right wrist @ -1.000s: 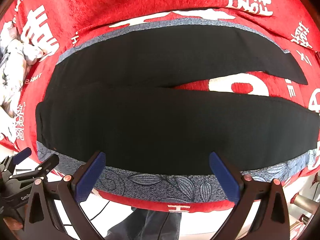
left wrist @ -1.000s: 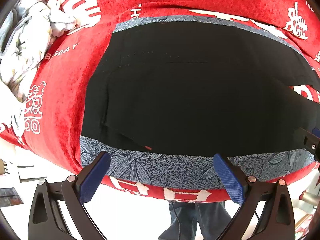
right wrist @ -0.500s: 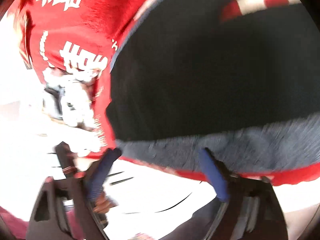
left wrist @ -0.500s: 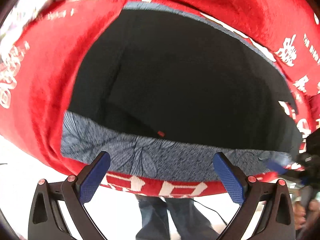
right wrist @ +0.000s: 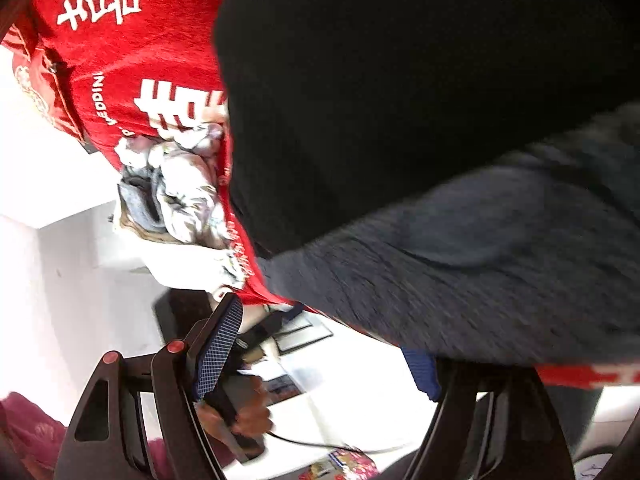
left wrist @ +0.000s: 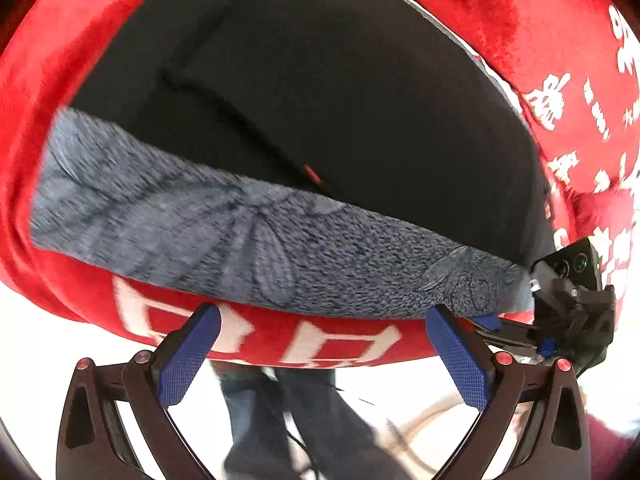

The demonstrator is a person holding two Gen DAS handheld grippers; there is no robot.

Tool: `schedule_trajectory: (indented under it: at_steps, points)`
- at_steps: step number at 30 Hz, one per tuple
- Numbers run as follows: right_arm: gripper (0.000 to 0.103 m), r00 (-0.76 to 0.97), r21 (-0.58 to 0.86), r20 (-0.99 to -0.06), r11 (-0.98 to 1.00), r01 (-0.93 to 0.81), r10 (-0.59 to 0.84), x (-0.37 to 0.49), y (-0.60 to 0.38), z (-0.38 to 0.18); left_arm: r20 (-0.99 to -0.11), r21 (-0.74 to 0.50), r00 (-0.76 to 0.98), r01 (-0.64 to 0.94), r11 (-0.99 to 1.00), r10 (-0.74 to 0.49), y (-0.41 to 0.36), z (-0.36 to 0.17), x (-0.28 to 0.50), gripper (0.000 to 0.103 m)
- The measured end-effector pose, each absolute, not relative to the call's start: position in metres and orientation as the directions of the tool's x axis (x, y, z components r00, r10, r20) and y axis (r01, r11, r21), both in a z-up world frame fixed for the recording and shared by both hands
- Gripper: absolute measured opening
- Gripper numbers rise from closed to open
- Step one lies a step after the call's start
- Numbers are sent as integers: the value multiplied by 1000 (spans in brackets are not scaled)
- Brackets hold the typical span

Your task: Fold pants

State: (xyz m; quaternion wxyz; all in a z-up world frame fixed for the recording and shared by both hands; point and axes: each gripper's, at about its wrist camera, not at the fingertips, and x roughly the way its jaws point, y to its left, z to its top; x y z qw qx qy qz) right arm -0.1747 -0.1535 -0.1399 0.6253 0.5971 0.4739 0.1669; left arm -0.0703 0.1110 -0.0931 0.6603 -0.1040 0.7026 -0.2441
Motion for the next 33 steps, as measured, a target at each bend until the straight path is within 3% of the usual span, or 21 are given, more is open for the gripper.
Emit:
schedule_trajectory:
  at_steps: [4,7,9,11,16,18,19,21,22,24,28,33]
  points:
    - [80,570,951,-290,167,258,769,-170,-161,-110,-779,-625,-123,64,778,-615,94,-91,-62,103]
    - [80,577,967,-247,155,204,778,-166,-164,-89,-785,-619,-24,17,785,-619,93,-82,-45,103]
    - [80,559,961,-270,184,205,784,-164,-163,-88,-793,-609,37,-43,792,-608,103,-78,-34,102]
    - [80,542,945,-321,224,240,777,-165,-162,-94,-804,-595,59,-65,801,-592,111,-76,-25,89]
    - [80,566,876,-462,251,413,683,-204,-191,-132,-843,-537,18,16,843,-537,109,-80,-25,73]
    - [78,642,887,-419,138,440,642,-221,-204,-144,-872,-489,16,53,871,-490,104,-79,-25,61]
    - [73,683,893,-386,64,446,620,-228,-211,-151,-879,-475,15,60,878,-476,100,-79,-26,52]
    - [37,752,886,-340,-75,457,565,-235,-218,-161,-893,-448,14,74,891,-450,107,-77,-27,38]
    - [8,767,880,-331,-113,461,549,-238,-221,-164,-898,-439,9,81,895,-441,108,-77,-25,34]
    - [9,750,871,-360,-88,483,555,-231,-223,-156,-901,-430,13,80,899,-433,108,-70,-20,34]
    - [9,632,880,-455,208,428,627,-189,-235,-92,-890,-441,75,100,892,-449,98,-28,-8,34]
    - [9,563,876,-481,385,289,672,-107,-268,-25,-867,-437,189,160,885,-462,64,20,34,34]
